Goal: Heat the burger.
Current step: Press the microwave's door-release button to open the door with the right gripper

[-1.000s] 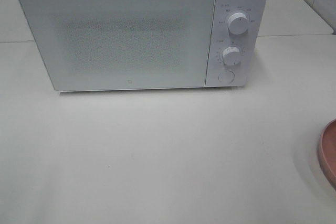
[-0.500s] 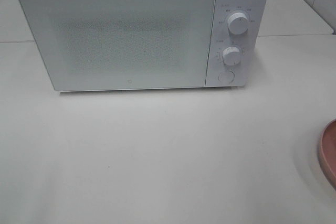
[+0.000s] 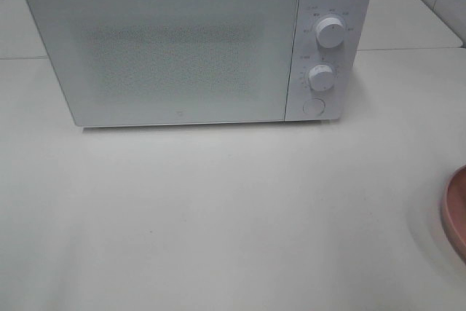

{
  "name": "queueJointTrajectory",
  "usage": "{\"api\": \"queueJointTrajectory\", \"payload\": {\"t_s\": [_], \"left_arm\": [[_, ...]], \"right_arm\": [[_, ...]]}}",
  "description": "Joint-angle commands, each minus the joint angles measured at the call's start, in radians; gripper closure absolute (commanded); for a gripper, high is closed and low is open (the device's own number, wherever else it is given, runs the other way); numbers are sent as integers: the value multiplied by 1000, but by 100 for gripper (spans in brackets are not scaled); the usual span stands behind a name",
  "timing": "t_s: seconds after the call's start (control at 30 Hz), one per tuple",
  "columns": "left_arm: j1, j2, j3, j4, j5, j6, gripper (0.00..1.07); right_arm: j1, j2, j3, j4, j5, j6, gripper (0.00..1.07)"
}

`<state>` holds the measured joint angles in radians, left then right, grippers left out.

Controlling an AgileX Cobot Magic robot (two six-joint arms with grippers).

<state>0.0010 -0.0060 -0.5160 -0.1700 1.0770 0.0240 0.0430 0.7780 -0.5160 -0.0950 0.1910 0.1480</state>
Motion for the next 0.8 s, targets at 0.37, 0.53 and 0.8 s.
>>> {"api": "queueJointTrajectory", "payload": {"t_s": [0.37,0.53,0.8], "left_arm": [[2,-16,2,0,-13,1,6],[2,-16,2,0,-13,1,6],[2,-16,2,0,-13,1,6]], "right_arm": [[-8,178,135,-55,-556,-9,31],[-6,237,195,-54,-707,-9,31],[86,295,212,-12,-723,-47,32]]}}
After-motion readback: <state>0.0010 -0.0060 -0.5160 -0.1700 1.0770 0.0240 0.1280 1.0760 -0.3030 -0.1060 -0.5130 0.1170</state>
